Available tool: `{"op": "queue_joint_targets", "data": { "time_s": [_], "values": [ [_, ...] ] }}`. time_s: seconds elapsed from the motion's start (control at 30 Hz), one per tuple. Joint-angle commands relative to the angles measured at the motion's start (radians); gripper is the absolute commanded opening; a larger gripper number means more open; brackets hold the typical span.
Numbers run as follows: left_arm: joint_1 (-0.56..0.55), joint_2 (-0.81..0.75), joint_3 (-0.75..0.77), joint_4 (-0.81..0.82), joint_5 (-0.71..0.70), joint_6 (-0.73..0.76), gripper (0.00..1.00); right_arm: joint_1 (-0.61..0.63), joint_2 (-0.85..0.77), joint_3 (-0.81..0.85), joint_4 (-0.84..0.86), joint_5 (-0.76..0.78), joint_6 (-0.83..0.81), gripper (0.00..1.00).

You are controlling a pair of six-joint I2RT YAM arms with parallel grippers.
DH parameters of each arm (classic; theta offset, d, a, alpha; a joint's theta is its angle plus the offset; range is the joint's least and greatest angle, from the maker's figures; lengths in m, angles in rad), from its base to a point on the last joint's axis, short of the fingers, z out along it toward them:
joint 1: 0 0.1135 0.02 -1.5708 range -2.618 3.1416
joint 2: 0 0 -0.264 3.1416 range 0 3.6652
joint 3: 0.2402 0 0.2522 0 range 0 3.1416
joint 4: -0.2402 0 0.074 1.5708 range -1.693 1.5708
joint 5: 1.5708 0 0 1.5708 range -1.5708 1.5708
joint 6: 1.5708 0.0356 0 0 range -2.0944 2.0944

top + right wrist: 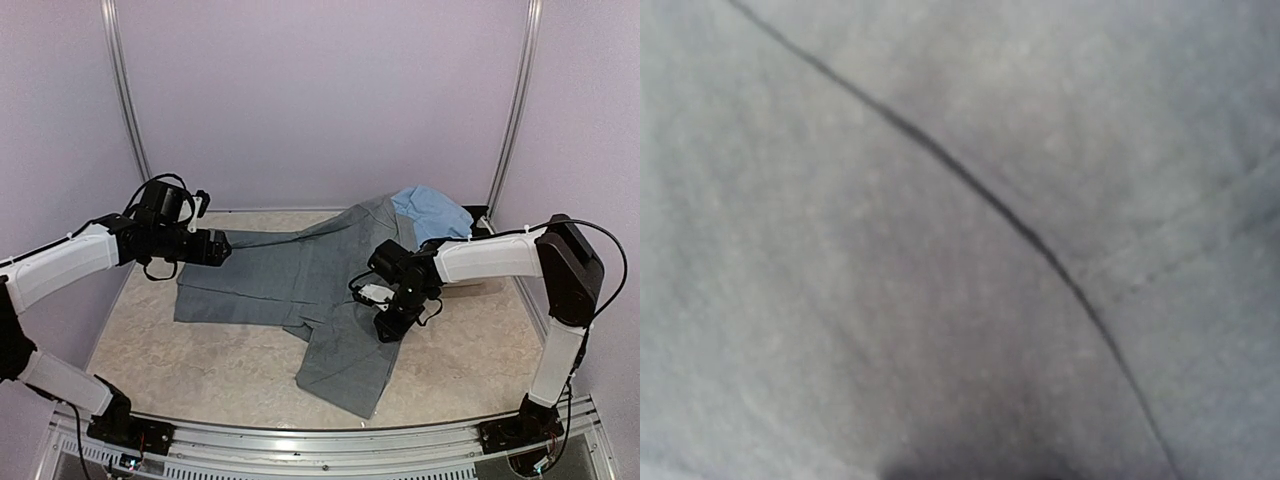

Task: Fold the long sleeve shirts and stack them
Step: Pick up the flattened shirt from the center of the board.

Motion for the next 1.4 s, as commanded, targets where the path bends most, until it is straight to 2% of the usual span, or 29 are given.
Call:
{"op": "queue_joint_targets", "data": {
  "time_s": [0.0, 0.2, 0.33, 0.43, 0.5, 0.57, 0.63, 0.73, 0.8, 0.93, 1.07, 1.27, 1.37],
  "values": [
    [-0.006, 0.011, -0.013, 0.017, -0.016, 0.020, 0.96, -0.004, 0.010, -0.009, 0.038, -0.009, -0.007, 0.27],
    [-0.014, 0.020, -0.014, 0.010, -0.001, 0.046, 0.96, -0.014, -0.009, -0.026, 0.044, 0.007, -0.013, 0.01],
    [-0.060, 0.045, -0.011, -0.008, -0.015, 0.074, 0.96, -0.021, -0.063, -0.037, 0.037, 0.009, -0.011, 0.00],
    [-0.110, 0.068, -0.009, -0.015, -0.038, 0.086, 0.96, -0.018, -0.135, -0.054, 0.039, -0.111, -0.006, 0.00],
    [-0.130, 0.077, -0.003, -0.018, -0.041, 0.073, 0.95, 0.029, -0.193, -0.086, 0.070, -0.170, 0.008, 0.00],
    [-0.140, 0.085, 0.005, -0.022, -0.038, 0.050, 0.95, 0.100, -0.238, -0.123, 0.092, -0.207, 0.069, 0.12],
    [-0.146, 0.084, 0.008, -0.019, -0.034, 0.039, 0.95, 0.192, -0.285, -0.167, 0.123, -0.202, 0.119, 0.41],
    [-0.147, 0.066, 0.000, -0.001, -0.033, 0.029, 0.95, 0.326, -0.344, -0.224, 0.174, -0.152, 0.176, 0.74],
    [-0.145, 0.052, -0.007, 0.008, -0.034, 0.025, 0.95, 0.400, -0.346, -0.242, 0.200, -0.119, 0.200, 0.85],
    [-0.135, 0.049, -0.009, 0.008, -0.041, 0.013, 0.95, 0.502, -0.263, -0.213, 0.193, -0.027, 0.215, 0.88],
    [-0.125, 0.036, -0.019, 0.015, -0.035, 0.009, 0.95, 0.541, -0.134, -0.170, 0.170, 0.035, 0.203, 0.86],
    [-0.119, 0.024, -0.030, 0.018, -0.023, 0.012, 0.95, 0.544, -0.056, -0.114, 0.148, 0.108, 0.189, 0.77],
    [-0.118, 0.024, -0.034, 0.018, -0.023, 0.016, 0.95, 0.544, -0.024, -0.110, 0.137, 0.110, 0.175, 0.66]
  ]
}}
